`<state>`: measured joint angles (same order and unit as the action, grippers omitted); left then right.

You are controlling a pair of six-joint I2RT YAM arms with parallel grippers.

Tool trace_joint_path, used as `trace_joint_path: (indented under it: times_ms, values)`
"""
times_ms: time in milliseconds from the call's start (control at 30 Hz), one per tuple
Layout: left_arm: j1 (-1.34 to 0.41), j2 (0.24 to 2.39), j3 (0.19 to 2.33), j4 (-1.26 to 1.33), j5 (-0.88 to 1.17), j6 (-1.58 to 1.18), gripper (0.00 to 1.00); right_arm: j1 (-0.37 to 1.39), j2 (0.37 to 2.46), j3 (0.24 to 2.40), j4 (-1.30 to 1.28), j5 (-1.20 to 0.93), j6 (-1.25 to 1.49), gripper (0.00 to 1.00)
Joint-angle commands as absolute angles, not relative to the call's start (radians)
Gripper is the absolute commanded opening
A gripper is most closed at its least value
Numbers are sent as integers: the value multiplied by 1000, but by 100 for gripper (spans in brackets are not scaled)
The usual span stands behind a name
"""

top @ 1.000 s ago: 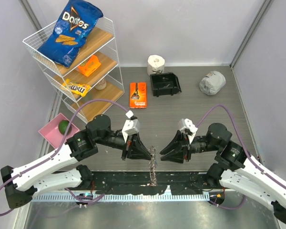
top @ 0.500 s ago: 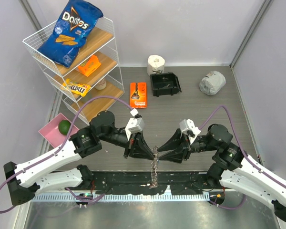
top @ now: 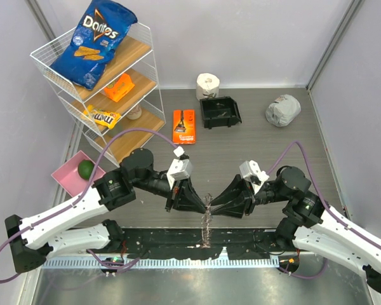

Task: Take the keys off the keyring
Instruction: Remove the key from the keyring.

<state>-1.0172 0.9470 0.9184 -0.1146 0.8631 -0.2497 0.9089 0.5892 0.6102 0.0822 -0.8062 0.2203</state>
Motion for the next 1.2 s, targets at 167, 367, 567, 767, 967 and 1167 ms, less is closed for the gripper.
trace_joint_path:
  times_ms: [167, 367, 567, 767, 967, 1167]
  values:
    - [-1022, 904, 974, -75, 862, -212, 0, 922, 588, 629, 95, -799, 226, 33]
    - [-1022, 890, 971, -87, 862, -204, 0, 922, 534, 652, -57, -721, 160, 44]
    - [-1023, 894, 974, -87, 867, -201, 0, 922, 518, 641, -35, -756, 192, 42]
    - [-1026, 900, 977, -87, 862, -192, 0, 928, 558, 641, 60, -796, 225, 40]
    - [-1025, 899, 976, -94, 861, -183, 0, 946, 597, 660, 103, -796, 236, 40]
    - [-1025, 897, 971, -100, 856, -176, 0, 982, 629, 684, 121, -785, 235, 39]
